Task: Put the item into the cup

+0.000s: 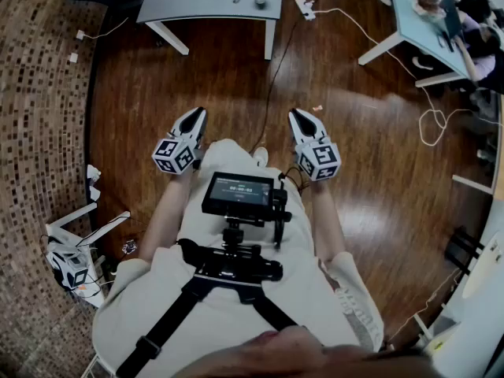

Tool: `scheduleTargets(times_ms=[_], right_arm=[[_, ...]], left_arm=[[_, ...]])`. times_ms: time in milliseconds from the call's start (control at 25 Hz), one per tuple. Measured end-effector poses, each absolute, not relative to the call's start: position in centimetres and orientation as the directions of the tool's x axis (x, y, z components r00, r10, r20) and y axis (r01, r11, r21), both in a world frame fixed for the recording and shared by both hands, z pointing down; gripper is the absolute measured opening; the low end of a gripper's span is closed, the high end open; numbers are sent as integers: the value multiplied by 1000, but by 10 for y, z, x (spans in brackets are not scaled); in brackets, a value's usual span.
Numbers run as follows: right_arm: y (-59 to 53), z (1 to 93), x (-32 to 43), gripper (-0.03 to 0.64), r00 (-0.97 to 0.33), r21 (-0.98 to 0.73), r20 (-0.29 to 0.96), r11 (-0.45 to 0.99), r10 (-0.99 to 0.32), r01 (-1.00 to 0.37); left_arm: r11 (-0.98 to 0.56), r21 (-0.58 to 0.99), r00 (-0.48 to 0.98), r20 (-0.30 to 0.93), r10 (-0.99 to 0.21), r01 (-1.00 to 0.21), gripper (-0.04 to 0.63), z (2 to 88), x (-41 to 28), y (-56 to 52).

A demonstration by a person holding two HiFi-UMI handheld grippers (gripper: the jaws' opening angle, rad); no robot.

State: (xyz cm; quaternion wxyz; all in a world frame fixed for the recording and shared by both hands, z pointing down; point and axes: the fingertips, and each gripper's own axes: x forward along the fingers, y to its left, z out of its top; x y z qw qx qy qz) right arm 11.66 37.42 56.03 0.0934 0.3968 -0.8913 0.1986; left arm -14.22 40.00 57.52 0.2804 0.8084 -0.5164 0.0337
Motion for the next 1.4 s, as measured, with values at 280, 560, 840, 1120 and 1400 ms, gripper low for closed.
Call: scheduleTargets(times_ms=[280,560,840,1120,1400], right_arm=[[371,562,108,52,-685,-290,317,620,-657,-729],[338,565,103,52,-692,-281,322,633,-646,-721],[266,573,98,52,-668,-292,342,601,-661,-744],[187,572,85,52,-649,-302,357,574,-672,-761],[108,575,61,46,-631,-286,384,563,-674,-775]], left_arm=[[-314,410,463,344,-817,-856,40,577,-143,396],[-319,424,477,345,-809,-848,40,587,-140,362],[-347,448,523,365,-770,-824,40,602,-143,279],[-404,408,553,367,-748,-818,40,591,-159,171],[-461,350,576,414,-705,-815,40,608,-193,81]])
